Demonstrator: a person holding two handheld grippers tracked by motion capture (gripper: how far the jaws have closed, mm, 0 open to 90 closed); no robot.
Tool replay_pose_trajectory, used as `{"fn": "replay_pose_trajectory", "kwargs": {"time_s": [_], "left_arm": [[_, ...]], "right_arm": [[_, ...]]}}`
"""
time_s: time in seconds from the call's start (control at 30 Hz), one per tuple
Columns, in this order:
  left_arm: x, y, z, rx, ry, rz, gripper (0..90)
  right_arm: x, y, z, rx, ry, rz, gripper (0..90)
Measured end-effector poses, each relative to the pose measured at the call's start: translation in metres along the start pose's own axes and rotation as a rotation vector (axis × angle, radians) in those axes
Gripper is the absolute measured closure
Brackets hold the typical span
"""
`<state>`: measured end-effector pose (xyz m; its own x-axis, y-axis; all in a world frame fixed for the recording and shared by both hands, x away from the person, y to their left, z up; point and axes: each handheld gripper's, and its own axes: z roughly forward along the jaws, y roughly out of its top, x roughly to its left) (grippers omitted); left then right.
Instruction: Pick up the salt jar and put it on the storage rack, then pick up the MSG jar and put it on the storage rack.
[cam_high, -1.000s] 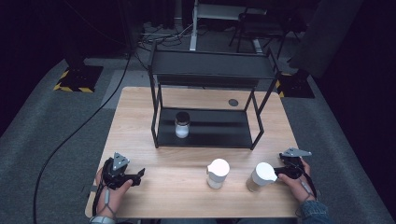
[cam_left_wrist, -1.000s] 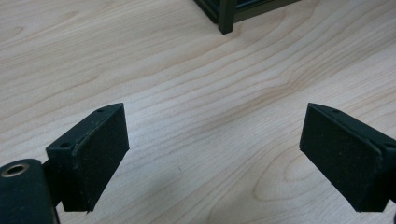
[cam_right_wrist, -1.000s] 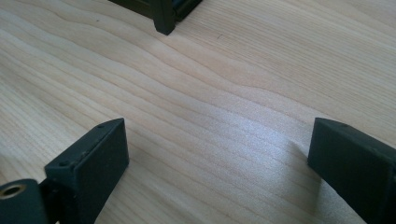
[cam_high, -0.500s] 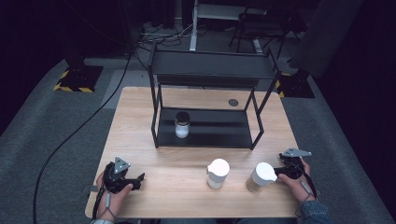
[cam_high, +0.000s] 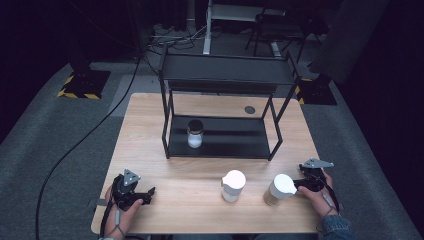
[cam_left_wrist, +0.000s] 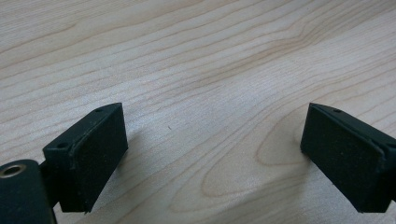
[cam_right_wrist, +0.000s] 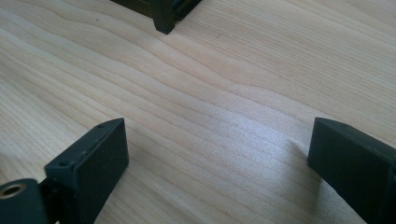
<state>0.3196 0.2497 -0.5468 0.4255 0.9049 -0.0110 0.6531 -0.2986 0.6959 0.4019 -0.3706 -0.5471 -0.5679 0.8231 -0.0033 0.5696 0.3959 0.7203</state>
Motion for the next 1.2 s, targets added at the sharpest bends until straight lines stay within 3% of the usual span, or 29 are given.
{"fn": "replay_pose_trajectory", "kwargs": {"time_s": [0.87, 1.2], "left_arm": [[0.0, 0.0, 0.0, 0.003, 0.005, -0.006, 6.1], [-0.001, 0.0, 0.0, 0.003, 0.005, -0.007, 6.0]], "right_arm": [[-0.003, -0.001, -0.003, 0.009, 0.007, 0.003, 5.1], [-0.009, 0.014, -0.024, -0.018, -0.015, 0.001, 5.5]]}}
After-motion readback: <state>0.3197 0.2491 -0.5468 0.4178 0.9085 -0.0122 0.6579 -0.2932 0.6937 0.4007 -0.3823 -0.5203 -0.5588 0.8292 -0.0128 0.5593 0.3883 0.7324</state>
